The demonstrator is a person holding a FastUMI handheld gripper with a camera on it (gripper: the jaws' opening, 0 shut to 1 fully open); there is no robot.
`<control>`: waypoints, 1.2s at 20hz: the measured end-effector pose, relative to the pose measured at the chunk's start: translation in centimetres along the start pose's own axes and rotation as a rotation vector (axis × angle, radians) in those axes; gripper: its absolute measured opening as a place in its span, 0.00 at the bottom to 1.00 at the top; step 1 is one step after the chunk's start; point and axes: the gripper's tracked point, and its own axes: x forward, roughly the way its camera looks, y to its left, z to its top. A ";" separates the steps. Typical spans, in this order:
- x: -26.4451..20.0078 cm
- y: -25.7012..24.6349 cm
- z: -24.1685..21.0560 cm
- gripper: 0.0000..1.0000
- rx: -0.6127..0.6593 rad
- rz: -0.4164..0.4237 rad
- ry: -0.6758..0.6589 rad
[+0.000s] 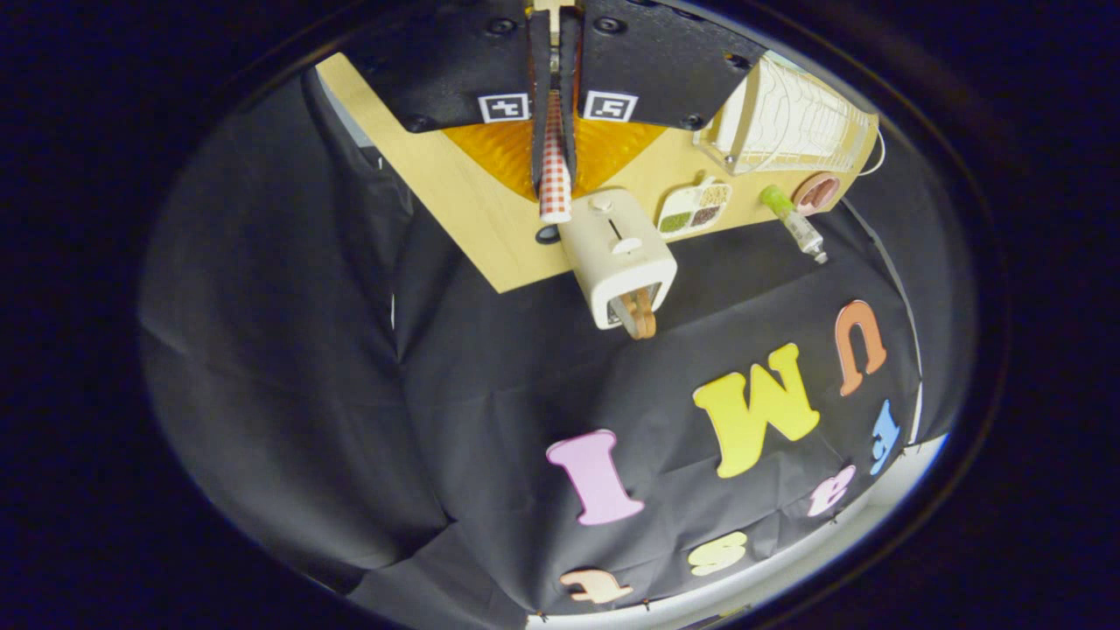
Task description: Take the plate from the dish rack, then take the spoon from the basket and place it into the plate.
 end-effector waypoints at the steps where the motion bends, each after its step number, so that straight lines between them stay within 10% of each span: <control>1: -1.1 0.3 0.9 0.09 -0.022 -0.007 -0.038; 10: -15.2 9.9 3.4 0.09 -0.130 0.116 -0.275; 17: -20.9 22.2 -7.6 0.09 -0.185 0.365 -0.201; 24: -19.6 28.4 -15.9 0.09 -0.165 0.440 -0.101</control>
